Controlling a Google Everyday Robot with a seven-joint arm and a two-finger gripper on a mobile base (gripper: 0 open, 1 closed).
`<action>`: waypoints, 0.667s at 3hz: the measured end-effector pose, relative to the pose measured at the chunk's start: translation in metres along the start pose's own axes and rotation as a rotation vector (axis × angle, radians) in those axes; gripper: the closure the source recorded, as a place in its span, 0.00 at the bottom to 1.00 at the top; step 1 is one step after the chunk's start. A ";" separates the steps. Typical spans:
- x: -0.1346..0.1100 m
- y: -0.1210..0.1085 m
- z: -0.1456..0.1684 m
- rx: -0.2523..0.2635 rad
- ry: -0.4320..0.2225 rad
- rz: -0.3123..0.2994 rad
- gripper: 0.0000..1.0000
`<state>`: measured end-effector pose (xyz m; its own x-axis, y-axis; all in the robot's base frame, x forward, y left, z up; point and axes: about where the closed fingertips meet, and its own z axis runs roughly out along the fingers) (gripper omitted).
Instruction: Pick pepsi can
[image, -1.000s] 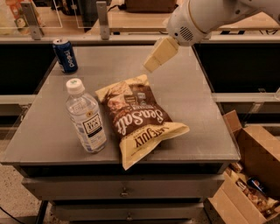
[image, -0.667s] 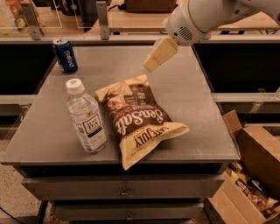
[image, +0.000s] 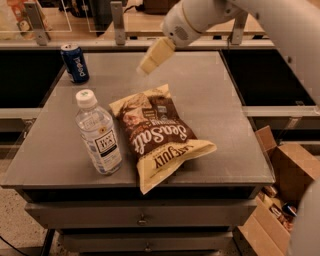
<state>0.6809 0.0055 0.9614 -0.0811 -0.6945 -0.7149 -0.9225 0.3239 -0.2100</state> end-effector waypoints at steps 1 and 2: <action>-0.023 -0.012 0.048 -0.034 -0.061 0.013 0.00; -0.043 -0.008 0.088 -0.055 -0.196 0.041 0.00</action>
Offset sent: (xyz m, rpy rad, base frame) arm 0.0727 0.1417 -0.0312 0.4855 -0.1002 0.0307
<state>0.7252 0.0886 0.9352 -0.0485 -0.5413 -0.8394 -0.9397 0.3096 -0.1454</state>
